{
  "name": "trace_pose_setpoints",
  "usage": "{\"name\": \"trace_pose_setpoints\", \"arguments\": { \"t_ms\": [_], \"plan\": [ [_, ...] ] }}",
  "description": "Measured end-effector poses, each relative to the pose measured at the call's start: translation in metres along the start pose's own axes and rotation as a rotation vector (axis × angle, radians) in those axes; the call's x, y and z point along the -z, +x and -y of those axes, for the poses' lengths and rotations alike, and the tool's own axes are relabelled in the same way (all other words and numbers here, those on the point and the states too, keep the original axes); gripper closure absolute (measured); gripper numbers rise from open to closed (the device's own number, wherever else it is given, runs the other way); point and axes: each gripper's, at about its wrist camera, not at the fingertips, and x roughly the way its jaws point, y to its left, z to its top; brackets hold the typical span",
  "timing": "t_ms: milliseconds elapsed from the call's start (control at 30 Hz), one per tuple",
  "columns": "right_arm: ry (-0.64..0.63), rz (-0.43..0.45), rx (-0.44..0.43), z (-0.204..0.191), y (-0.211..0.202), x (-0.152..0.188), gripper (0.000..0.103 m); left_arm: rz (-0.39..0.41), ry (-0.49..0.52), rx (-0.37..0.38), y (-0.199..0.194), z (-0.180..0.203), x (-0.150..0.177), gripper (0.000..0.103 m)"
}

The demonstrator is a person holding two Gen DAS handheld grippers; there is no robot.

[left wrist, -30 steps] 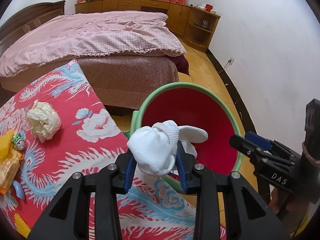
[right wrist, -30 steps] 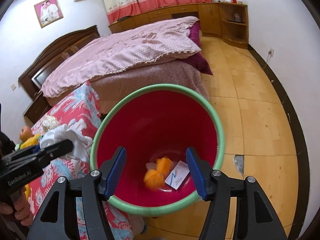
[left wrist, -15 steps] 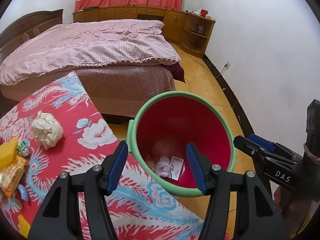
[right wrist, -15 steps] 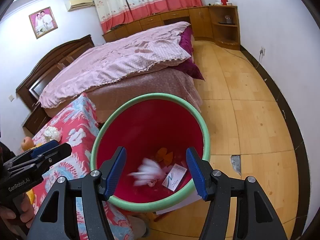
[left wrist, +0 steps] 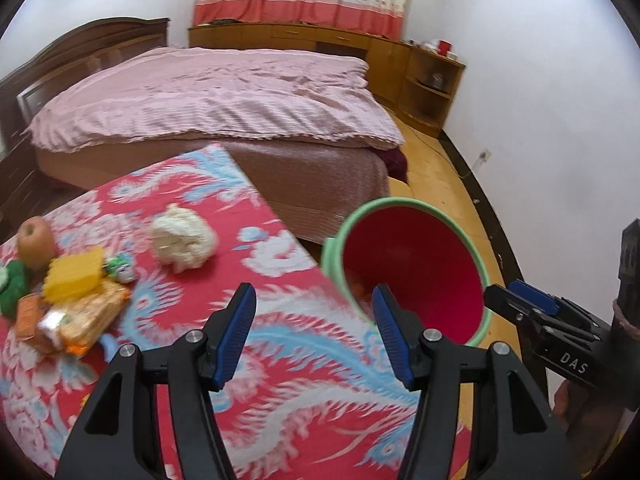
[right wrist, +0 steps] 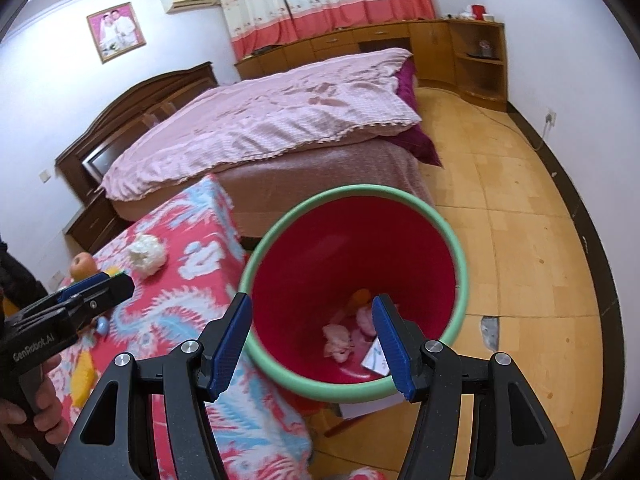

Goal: Collect trash
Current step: 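Grasp the orange box with the left tool while the right tool grasps crumpled paper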

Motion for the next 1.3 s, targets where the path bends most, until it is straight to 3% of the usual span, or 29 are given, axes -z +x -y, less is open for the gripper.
{"name": "trace_pose_setpoints", "arguments": {
  "t_ms": [767, 933, 1033, 1300],
  "plan": [
    [-0.205, -0.072, -0.174, -0.126, 0.031, -0.008, 0.039, 0.065, -0.202, -0.276, -0.070, -0.150, 0.018, 0.042],
    [-0.227, -0.100, -0.198, -0.150, 0.050, -0.013, 0.039, 0.048, -0.266, -0.341, -0.070, -0.192, 0.023, 0.042],
    [-0.240, -0.115, -0.207, -0.163, 0.066, -0.017, 0.033, 0.035, -0.299, -0.362, -0.066, -0.213, 0.028, 0.042],
    [-0.244, -0.160, -0.197, -0.186, 0.115, -0.028, 0.029, -0.021, -0.379, -0.354, -0.040, -0.250, 0.040, 0.042]
  ]
}}
